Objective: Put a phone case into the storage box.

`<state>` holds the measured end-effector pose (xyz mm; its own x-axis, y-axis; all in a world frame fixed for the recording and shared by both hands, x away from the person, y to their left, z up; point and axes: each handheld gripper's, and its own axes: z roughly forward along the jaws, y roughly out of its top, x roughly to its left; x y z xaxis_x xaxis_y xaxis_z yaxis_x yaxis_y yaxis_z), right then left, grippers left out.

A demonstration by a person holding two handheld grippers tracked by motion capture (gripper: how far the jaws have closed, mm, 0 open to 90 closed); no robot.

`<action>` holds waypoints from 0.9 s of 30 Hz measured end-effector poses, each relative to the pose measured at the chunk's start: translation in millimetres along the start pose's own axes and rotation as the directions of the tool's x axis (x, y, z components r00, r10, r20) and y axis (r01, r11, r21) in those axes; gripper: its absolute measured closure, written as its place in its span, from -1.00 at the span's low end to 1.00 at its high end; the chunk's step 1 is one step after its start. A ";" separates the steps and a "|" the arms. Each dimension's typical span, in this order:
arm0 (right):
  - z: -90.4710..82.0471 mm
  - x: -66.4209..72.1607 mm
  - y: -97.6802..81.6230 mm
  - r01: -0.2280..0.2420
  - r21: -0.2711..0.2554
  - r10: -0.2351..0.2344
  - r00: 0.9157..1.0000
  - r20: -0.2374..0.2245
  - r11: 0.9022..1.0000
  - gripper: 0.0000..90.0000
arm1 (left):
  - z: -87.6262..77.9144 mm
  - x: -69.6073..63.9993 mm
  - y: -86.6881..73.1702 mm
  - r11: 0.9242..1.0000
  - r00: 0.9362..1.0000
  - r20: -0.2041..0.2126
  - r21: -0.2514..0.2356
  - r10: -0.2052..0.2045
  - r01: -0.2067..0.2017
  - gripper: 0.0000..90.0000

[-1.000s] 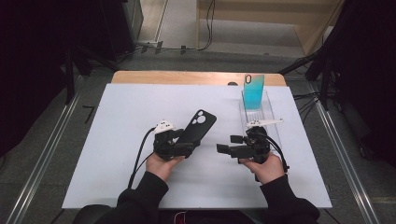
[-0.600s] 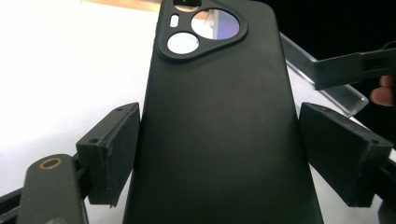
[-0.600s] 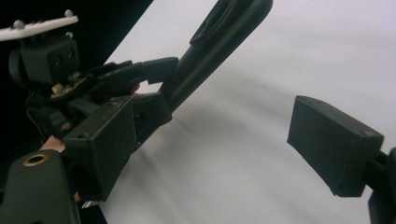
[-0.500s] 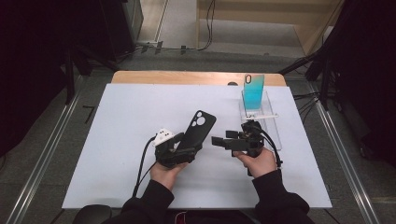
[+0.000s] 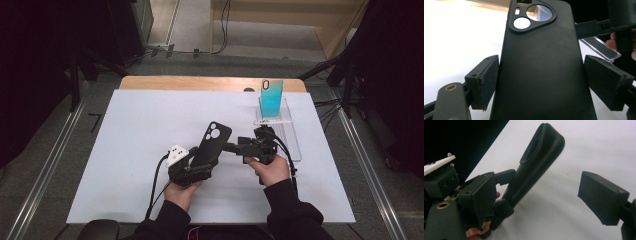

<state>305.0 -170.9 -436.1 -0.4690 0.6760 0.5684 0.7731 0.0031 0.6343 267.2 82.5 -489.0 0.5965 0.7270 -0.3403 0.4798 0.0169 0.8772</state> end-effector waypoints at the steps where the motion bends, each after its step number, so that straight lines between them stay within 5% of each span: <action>1: 1.1 0.2 0.9 -0.002 0.002 0.002 1.000 0.000 1.000 -0.69 | -0.2 -0.9 -0.4 1.000 1.000 -0.002 -0.001 0.008 -0.008 -0.64; 6: 4.9 0.1 4.5 -0.009 -0.006 0.009 1.000 -0.008 1.000 -0.67 | -0.2 -4.4 -4.5 1.000 1.000 0.011 -0.018 -0.014 0.014 -0.64; 17: 11.4 -6.7 10.3 -0.045 -0.022 0.044 0.999 -0.026 0.999 -0.47 | -2.1 -13.0 -10.4 0.998 1.000 0.002 -0.054 0.027 -0.026 -0.65; 27: 11.4 -7.6 13.7 -0.070 -0.034 0.068 0.997 -0.047 0.997 0.33 | -2.0 -18.0 -15.1 0.997 0.999 -0.007 -0.061 0.048 -0.049 -0.65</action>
<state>324.1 -167.6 -437.6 -0.4351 0.6390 0.6343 0.7890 -0.0688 0.6105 247.9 70.6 -495.4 0.6142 0.7319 -0.2951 0.4101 0.0235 0.9117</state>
